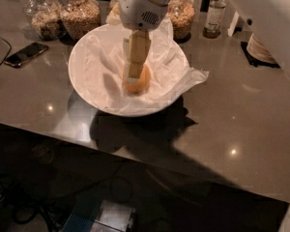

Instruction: Pick orange from white bowl

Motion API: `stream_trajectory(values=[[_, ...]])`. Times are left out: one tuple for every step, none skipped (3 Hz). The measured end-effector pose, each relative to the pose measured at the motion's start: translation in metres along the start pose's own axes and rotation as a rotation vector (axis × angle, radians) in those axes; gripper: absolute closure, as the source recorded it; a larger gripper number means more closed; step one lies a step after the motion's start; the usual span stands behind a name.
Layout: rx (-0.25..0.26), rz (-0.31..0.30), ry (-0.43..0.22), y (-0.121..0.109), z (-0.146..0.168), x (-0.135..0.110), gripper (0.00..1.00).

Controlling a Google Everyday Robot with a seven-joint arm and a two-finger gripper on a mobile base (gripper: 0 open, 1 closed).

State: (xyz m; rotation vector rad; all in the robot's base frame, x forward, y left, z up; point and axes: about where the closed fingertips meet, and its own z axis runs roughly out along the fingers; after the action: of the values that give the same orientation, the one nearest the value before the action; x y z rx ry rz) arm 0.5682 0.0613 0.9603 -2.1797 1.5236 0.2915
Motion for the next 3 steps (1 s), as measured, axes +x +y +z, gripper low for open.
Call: stream_trajectory(values=[[0.05, 0.068, -0.015, -0.001, 0.003, 0.013, 0.0], [0.127, 0.185, -0.07, 0.001, 0.014, 0.038, 0.0], [0.186, 0.271, -0.119, 0.005, 0.024, 0.057, 0.19]])
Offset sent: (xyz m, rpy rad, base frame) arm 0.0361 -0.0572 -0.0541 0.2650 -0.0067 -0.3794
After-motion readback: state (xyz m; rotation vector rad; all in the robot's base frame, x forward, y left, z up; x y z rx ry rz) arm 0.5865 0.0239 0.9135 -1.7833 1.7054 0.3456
